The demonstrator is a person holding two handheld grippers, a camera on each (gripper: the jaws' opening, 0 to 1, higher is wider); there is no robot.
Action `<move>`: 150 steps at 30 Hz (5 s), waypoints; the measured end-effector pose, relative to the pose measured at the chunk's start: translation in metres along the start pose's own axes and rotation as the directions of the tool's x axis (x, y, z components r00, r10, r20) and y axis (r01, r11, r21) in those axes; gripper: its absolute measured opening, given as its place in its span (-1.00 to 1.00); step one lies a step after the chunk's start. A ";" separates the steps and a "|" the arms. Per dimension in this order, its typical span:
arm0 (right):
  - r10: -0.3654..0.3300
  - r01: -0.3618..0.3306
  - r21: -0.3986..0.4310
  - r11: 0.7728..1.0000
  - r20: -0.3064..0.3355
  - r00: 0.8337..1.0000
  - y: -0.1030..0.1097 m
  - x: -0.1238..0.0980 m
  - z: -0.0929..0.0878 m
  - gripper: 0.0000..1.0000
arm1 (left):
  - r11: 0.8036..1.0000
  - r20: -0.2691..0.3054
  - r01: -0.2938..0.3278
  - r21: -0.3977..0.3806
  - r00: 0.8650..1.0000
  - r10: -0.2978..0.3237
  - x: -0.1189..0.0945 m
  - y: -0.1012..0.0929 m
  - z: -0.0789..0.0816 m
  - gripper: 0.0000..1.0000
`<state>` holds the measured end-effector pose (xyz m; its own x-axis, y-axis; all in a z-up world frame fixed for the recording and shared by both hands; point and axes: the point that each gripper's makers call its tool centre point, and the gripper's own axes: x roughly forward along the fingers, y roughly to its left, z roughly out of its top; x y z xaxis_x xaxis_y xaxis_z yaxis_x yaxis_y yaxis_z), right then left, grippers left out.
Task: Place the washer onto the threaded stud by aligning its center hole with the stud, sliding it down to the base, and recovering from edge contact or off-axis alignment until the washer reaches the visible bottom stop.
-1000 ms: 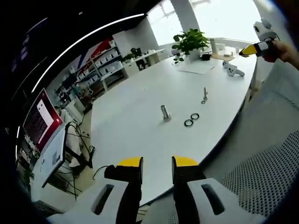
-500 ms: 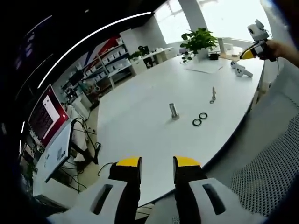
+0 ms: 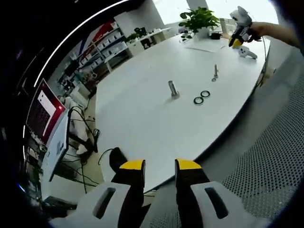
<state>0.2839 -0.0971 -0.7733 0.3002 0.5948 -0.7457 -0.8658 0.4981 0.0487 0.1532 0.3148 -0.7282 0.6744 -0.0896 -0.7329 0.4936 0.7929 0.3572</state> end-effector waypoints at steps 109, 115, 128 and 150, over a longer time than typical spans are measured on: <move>0.045 -0.058 -0.077 0.995 -0.161 0.986 0.021 0.079 0.041 -0.71 | 1.000 0.036 -0.012 -0.021 0.999 0.013 0.002 0.007 0.003 -0.75; 0.040 -0.054 -0.080 0.995 -0.163 0.986 0.021 0.077 0.038 -0.71 | 1.000 0.036 -0.012 -0.019 0.999 0.013 0.002 0.006 0.003 -0.75; 0.045 -0.058 -0.078 0.995 -0.165 0.985 0.020 0.083 0.039 -0.73 | 1.000 0.039 -0.012 -0.018 0.999 0.012 0.002 0.007 0.003 -0.75; -0.027 -0.090 -0.314 0.945 -0.349 0.937 0.021 0.086 0.034 -0.73 | 1.000 0.046 -0.014 -0.018 0.999 0.014 0.002 0.007 0.004 -0.75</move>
<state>0.3054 -0.0142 -0.8134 0.1646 0.3239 -0.9316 -0.9710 0.2192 -0.0953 0.1601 0.3181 -0.7246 0.7062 -0.1060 -0.7000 0.4745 0.8046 0.3569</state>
